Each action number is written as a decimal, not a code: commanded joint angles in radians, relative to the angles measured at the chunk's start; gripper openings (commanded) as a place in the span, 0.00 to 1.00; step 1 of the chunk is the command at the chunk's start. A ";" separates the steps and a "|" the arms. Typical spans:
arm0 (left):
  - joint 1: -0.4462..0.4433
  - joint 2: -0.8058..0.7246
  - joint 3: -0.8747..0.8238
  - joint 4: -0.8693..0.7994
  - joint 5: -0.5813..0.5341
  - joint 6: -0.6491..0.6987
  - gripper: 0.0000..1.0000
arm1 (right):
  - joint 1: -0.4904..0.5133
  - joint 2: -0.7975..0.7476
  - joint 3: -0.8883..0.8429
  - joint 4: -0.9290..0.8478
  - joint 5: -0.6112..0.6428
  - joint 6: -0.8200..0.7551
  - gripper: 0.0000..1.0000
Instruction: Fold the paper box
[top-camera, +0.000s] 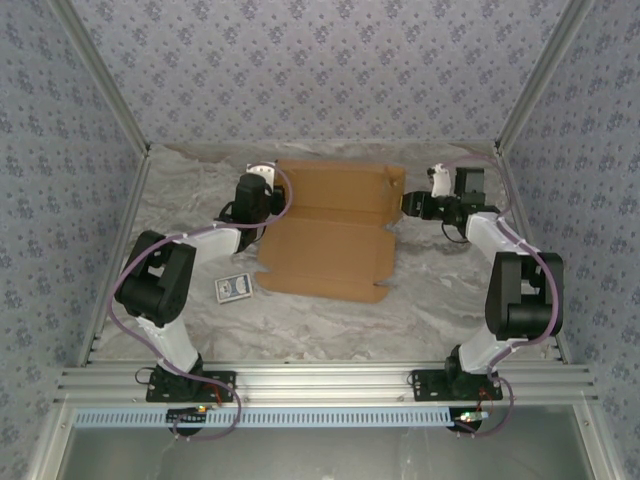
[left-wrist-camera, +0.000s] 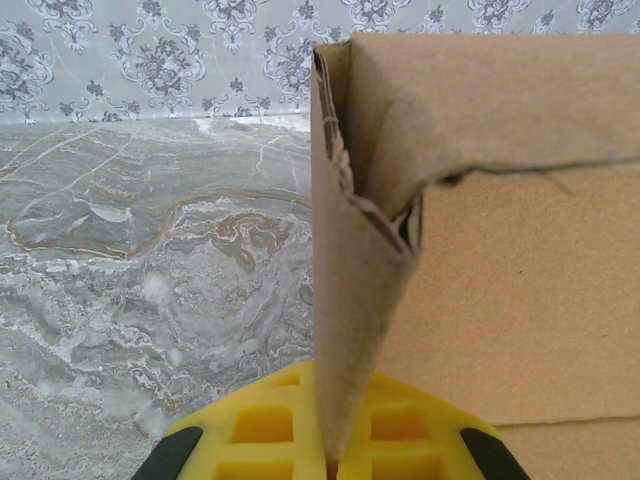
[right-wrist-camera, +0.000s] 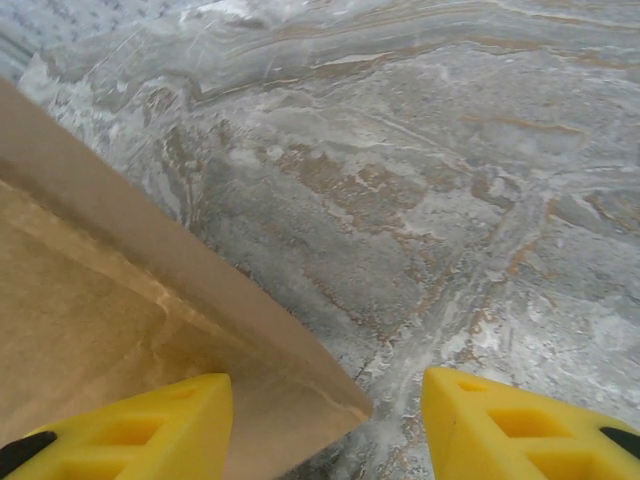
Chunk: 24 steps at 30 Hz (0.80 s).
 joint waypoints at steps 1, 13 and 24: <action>0.000 -0.037 0.012 0.028 0.024 -0.018 0.00 | 0.028 0.000 0.025 -0.001 -0.072 -0.079 0.53; -0.001 -0.040 0.013 0.020 0.032 -0.014 0.00 | 0.070 0.056 0.093 -0.021 -0.097 -0.178 0.44; -0.001 -0.048 0.015 0.013 0.040 -0.005 0.00 | 0.094 0.073 0.122 0.022 -0.031 -0.243 0.42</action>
